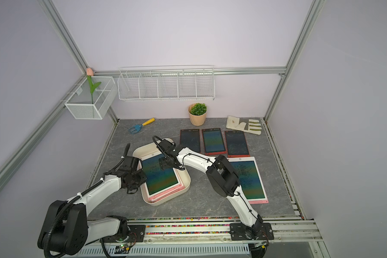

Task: Take out the writing tablet from the storage box
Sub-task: Pick up the writing tablet from the storage box.

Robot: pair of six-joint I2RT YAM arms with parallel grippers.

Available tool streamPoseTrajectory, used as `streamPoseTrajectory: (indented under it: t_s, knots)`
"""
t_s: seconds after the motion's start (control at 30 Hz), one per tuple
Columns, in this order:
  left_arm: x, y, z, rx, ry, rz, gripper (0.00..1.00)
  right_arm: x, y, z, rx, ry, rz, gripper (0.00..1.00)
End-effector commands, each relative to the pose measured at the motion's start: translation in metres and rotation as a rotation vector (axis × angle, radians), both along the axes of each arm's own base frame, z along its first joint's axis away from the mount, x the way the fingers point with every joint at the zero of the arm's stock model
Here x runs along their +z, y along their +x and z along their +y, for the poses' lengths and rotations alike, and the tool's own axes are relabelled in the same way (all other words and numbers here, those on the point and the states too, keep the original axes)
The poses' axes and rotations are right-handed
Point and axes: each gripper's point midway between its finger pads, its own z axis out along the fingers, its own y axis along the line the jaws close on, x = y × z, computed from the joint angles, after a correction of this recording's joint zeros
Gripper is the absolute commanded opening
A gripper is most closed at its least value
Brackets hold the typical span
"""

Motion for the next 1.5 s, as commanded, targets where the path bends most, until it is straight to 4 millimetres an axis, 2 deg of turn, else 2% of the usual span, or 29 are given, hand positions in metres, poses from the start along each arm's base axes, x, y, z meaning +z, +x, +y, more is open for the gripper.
streamPoseTrajectory:
  t_s: [0.0, 0.77, 1.17, 1.47]
  knots:
    - [-0.003, 0.000, -0.001, -0.012, -0.002, -0.009, 0.26, -0.003, -0.007, 0.002, 0.002, 0.010, 0.022, 0.77]
    - [-0.003, 0.001, -0.002, -0.013, -0.007, -0.013, 0.25, -0.033, -0.009, 0.001, -0.004, -0.028, 0.064, 0.76]
    - [-0.003, 0.000, -0.001, -0.012, -0.005, -0.013, 0.24, -0.032, -0.017, 0.005, 0.005, 0.001, 0.099, 0.76]
    - [-0.007, -0.001, -0.002, -0.011, -0.011, -0.012, 0.24, -0.010, -0.038, 0.027, 0.063, 0.167, 0.178, 0.76]
